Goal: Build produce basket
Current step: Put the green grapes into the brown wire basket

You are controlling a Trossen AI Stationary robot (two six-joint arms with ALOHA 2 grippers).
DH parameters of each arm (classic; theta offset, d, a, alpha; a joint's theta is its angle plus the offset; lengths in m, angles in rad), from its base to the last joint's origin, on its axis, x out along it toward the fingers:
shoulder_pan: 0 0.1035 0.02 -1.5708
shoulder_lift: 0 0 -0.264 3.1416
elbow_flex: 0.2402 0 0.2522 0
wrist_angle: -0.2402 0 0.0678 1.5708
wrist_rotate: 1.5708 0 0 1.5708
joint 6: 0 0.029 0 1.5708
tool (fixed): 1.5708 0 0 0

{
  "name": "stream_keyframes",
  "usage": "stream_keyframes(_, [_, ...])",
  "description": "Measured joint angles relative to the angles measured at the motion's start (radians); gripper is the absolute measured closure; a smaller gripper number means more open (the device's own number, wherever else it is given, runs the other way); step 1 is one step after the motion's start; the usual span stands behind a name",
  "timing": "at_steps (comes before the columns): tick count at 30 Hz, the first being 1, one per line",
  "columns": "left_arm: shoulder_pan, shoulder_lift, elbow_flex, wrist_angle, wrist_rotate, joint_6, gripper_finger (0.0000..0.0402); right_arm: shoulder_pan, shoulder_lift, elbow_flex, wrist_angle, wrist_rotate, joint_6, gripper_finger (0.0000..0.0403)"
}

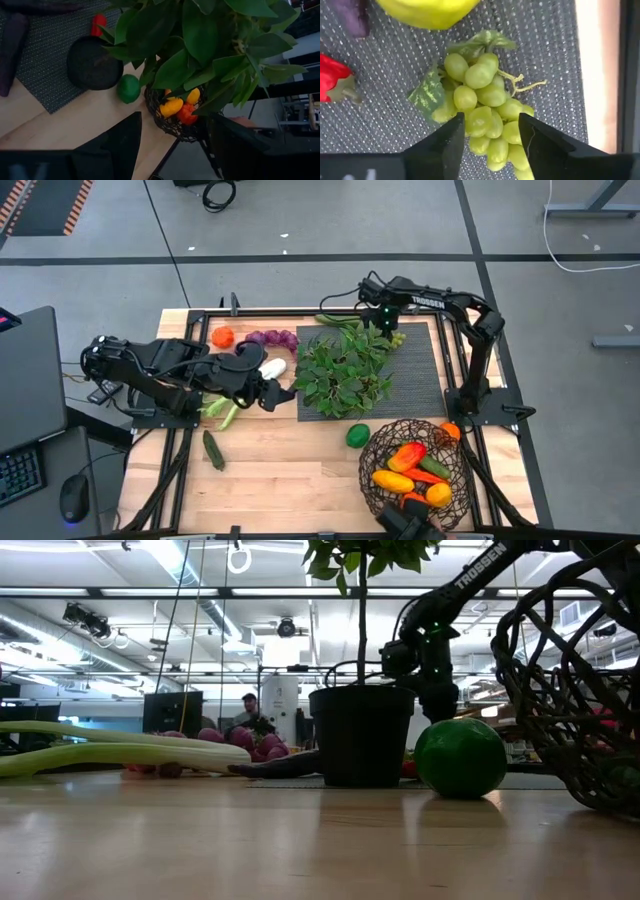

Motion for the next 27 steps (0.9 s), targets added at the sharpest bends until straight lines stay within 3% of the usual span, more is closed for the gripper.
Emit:
stream_keyframes(14, [0.000,0.000,0.000,-0.029,0.000,-0.001,0.0170,-0.015,0.000,0.000,0.075,-0.017,0.017,0.0387])
stream_keyframes(27, [0.002,0.000,0.000,-0.040,0.000,0.049,0.0170,-0.015,0.000,0.111,-0.113,0.021,0.049,0.0397])
